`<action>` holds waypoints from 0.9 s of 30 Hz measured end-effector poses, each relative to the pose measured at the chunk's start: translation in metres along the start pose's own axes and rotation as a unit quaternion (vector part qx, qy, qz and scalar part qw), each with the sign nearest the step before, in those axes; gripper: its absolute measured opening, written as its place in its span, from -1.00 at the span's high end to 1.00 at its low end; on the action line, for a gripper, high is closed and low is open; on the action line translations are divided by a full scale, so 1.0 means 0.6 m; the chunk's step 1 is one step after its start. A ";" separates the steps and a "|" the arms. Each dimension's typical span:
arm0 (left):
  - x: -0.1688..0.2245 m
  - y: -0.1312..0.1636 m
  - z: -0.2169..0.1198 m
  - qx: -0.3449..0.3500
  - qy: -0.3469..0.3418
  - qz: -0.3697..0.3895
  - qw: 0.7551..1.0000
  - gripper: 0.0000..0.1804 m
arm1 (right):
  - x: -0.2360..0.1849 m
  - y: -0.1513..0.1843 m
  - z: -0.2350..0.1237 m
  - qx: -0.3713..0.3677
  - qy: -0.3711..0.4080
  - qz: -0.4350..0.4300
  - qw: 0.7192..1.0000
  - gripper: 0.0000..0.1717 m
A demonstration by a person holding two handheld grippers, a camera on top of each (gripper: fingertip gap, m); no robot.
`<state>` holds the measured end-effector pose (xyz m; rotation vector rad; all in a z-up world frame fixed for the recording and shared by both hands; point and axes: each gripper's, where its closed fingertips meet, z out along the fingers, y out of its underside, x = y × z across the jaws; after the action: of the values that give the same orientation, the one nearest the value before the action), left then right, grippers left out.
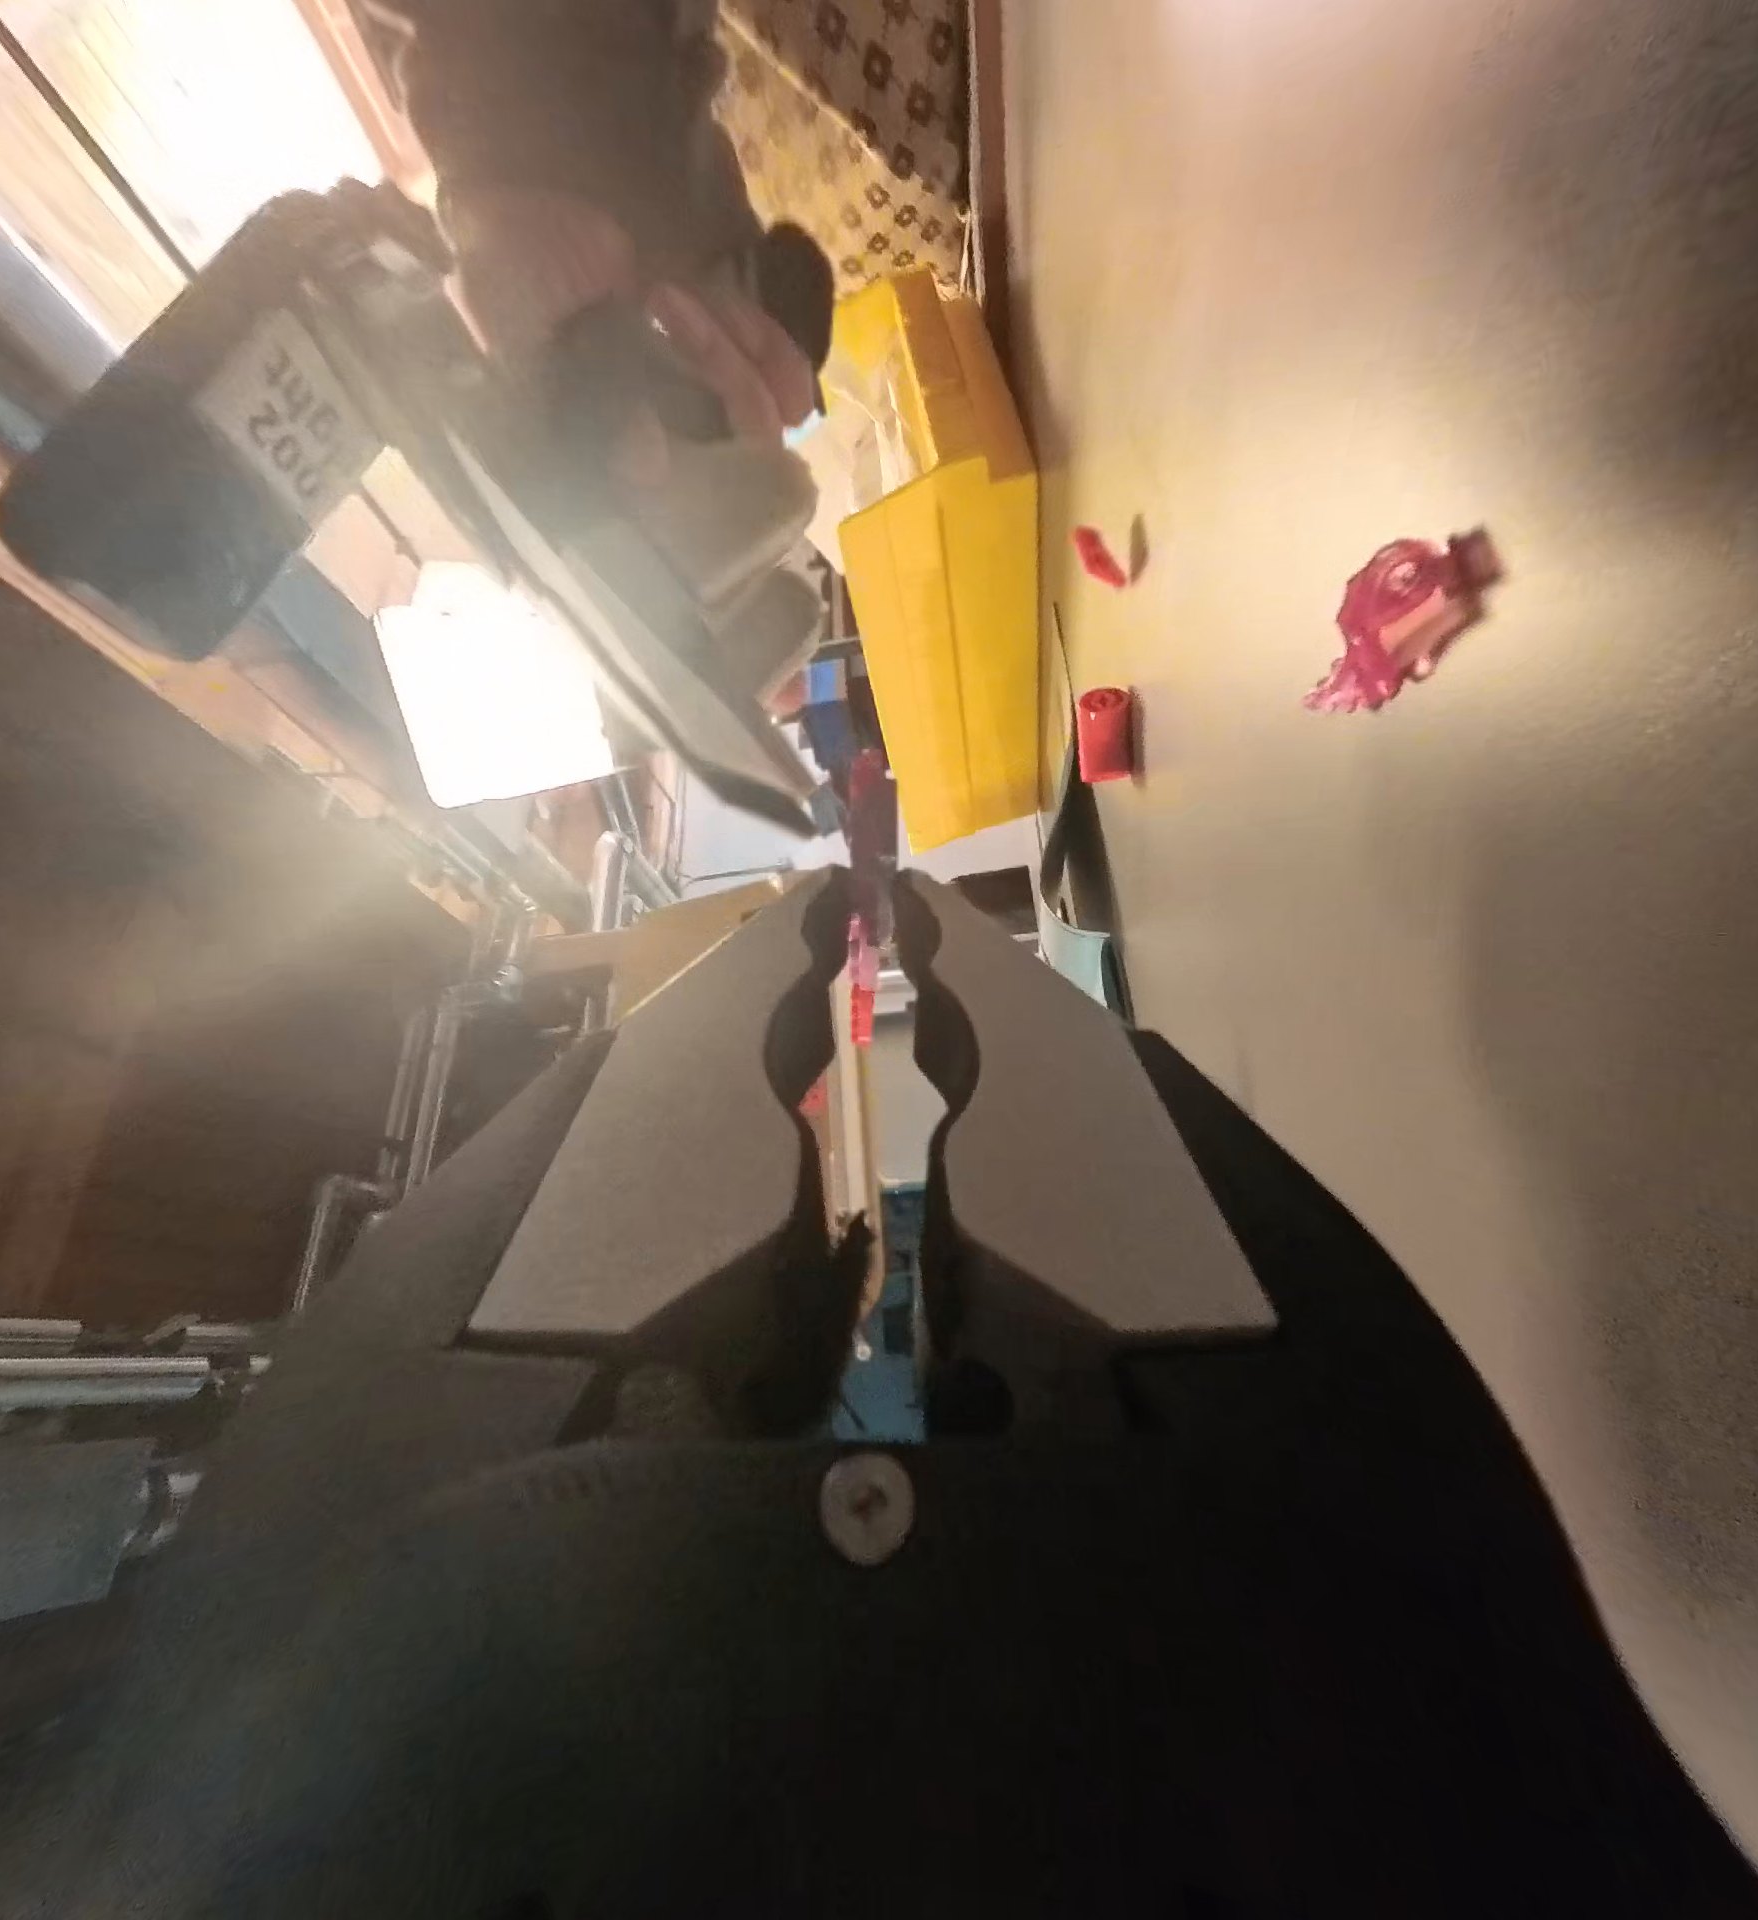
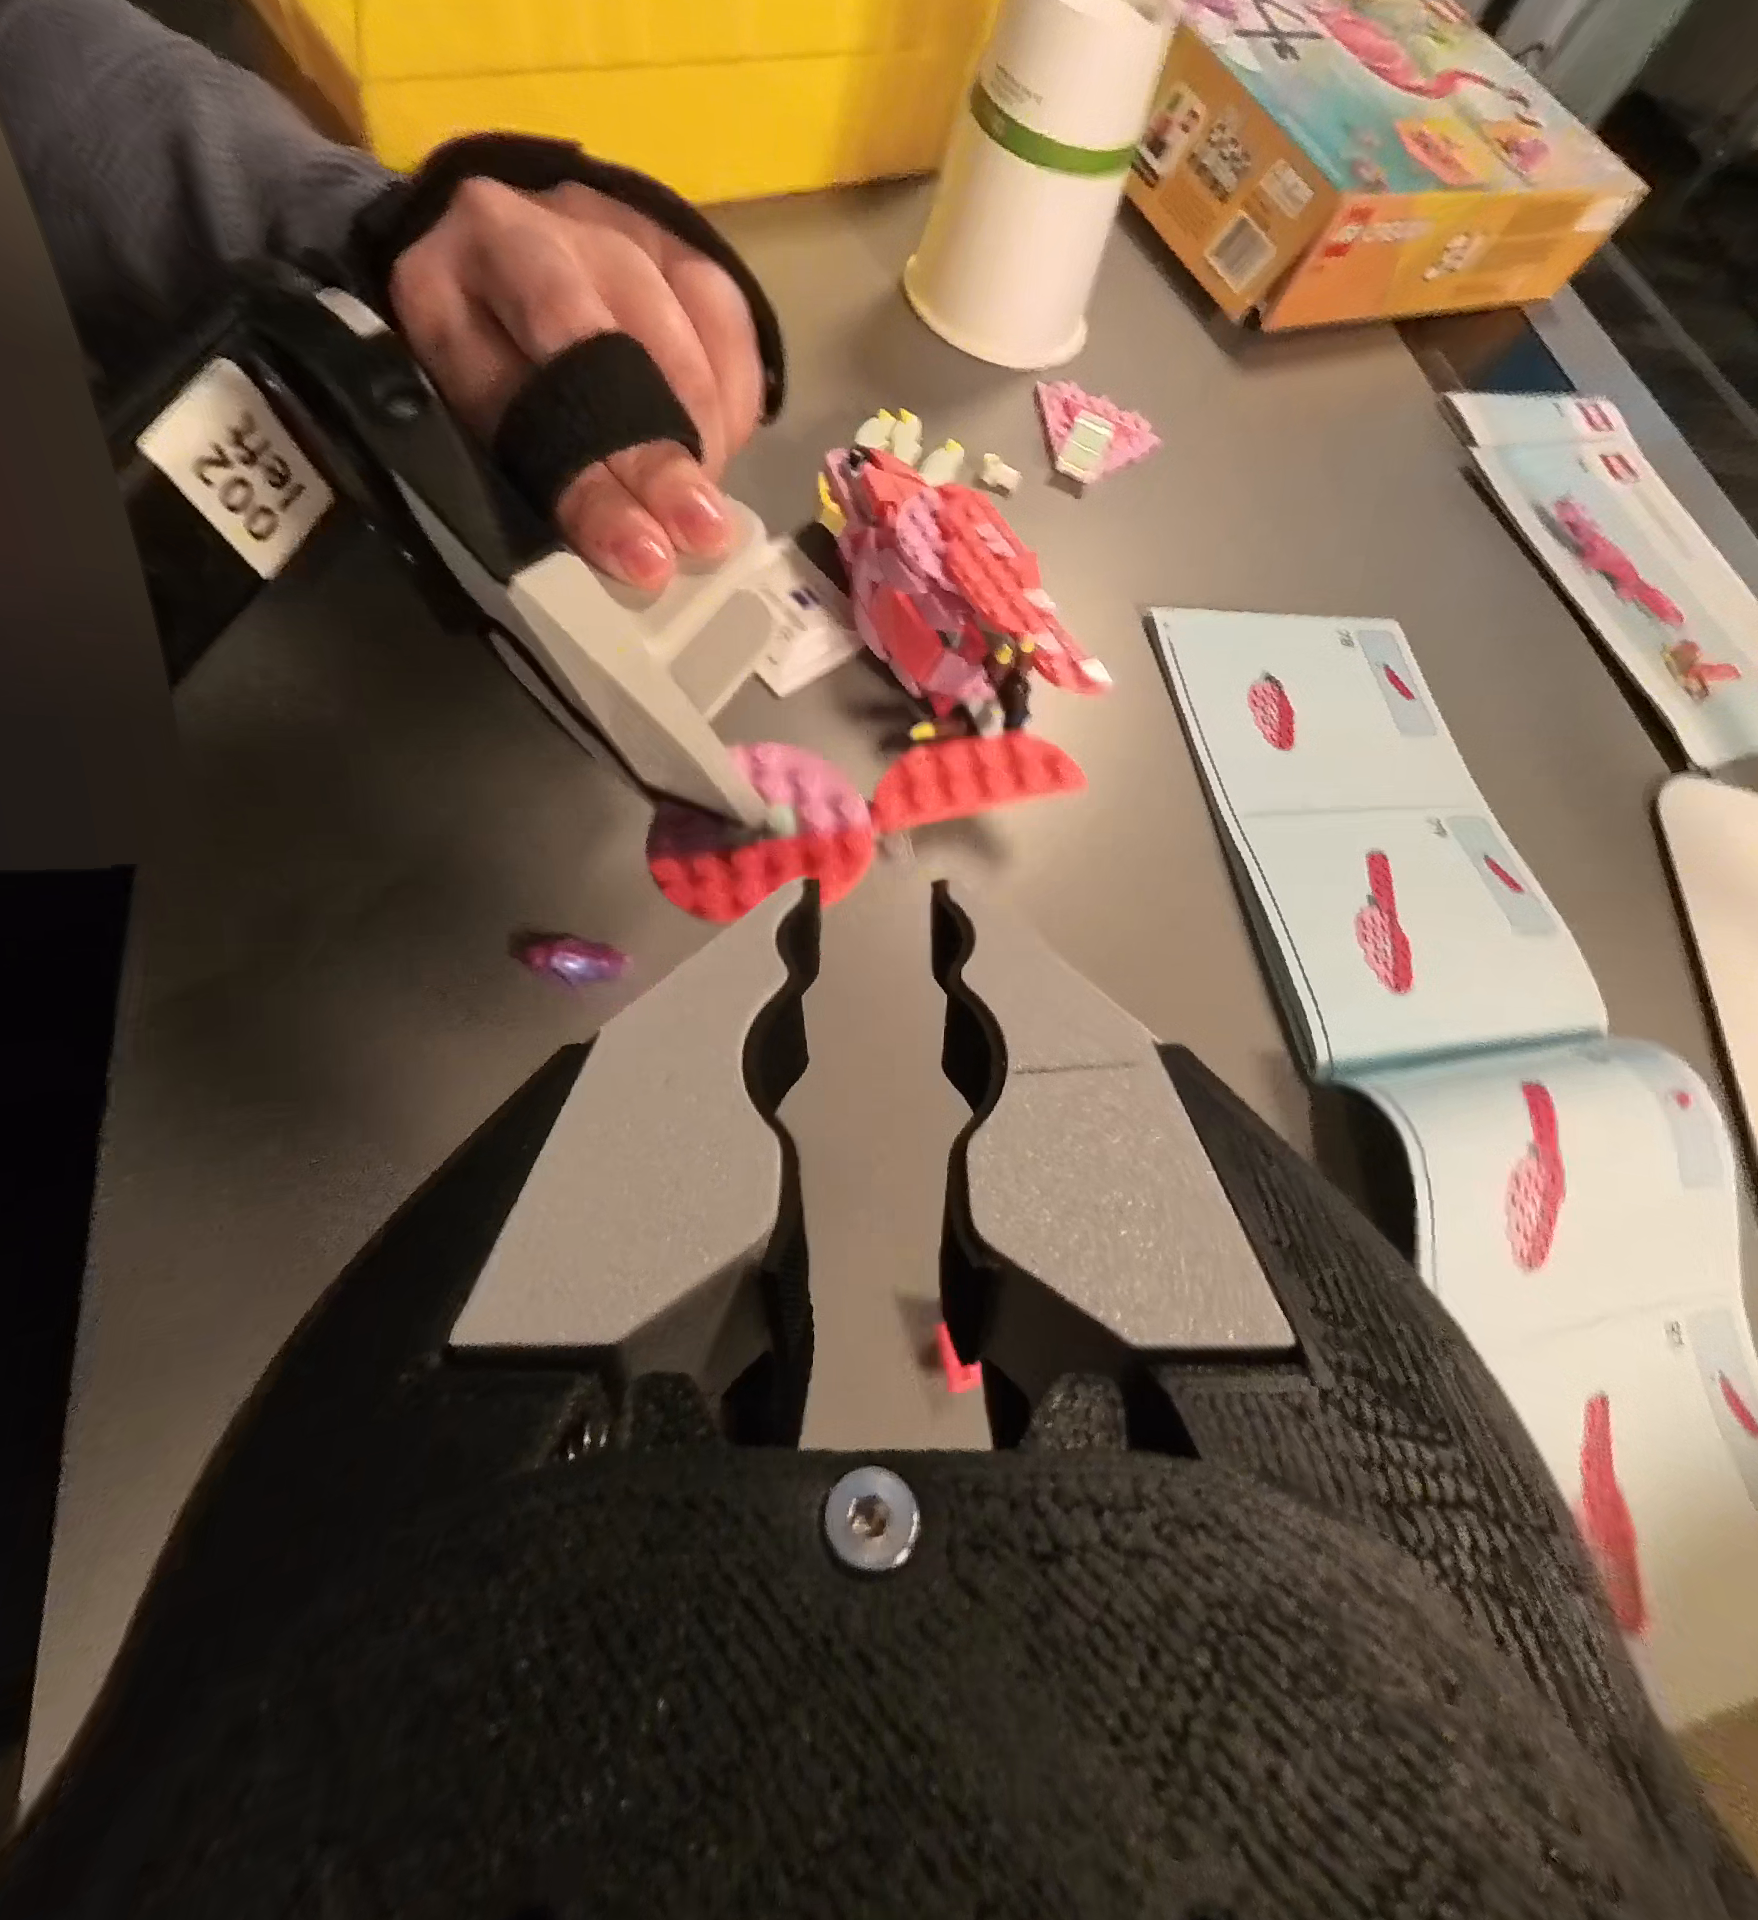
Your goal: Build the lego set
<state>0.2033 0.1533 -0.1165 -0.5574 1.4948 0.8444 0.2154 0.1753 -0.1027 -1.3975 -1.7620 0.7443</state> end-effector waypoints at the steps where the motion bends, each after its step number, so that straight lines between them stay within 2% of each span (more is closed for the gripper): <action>1: 0.001 0.002 0.000 -0.002 0.002 -0.001 1.000 0.92 | 0.009 0.018 -0.003 -0.016 0.015 0.012 1.000 0.78; 4: 0.006 0.002 0.001 -0.003 0.011 -0.001 1.000 0.92 | 0.017 0.080 -0.013 -0.061 0.040 0.049 0.996 0.73; 11: 0.012 -0.001 0.001 0.000 0.024 -0.004 1.000 0.92 | 0.030 0.168 -0.057 -0.074 0.110 0.143 0.981 0.69; 15: 0.013 -0.002 0.001 0.001 0.026 -0.005 1.000 0.92 | 0.042 0.215 -0.062 -0.086 0.130 0.190 0.969 0.65; 22: 0.016 -0.002 0.001 0.001 0.032 -0.007 0.999 0.92 | 0.055 0.228 -0.054 -0.078 0.136 0.225 0.962 0.69; 25: 0.016 -0.002 0.001 0.001 0.033 -0.007 0.999 0.92 | 0.060 0.226 -0.050 -0.080 0.134 0.220 0.963 0.85; 27: 0.016 -0.001 0.001 0.001 0.032 -0.009 0.999 0.92 | 0.065 0.225 -0.051 -0.093 0.145 0.197 0.965 0.90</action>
<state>0.2029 0.1545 -0.1258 -0.6008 1.5469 0.8182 0.3082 0.2445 -0.1880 -1.9135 -1.3698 0.5473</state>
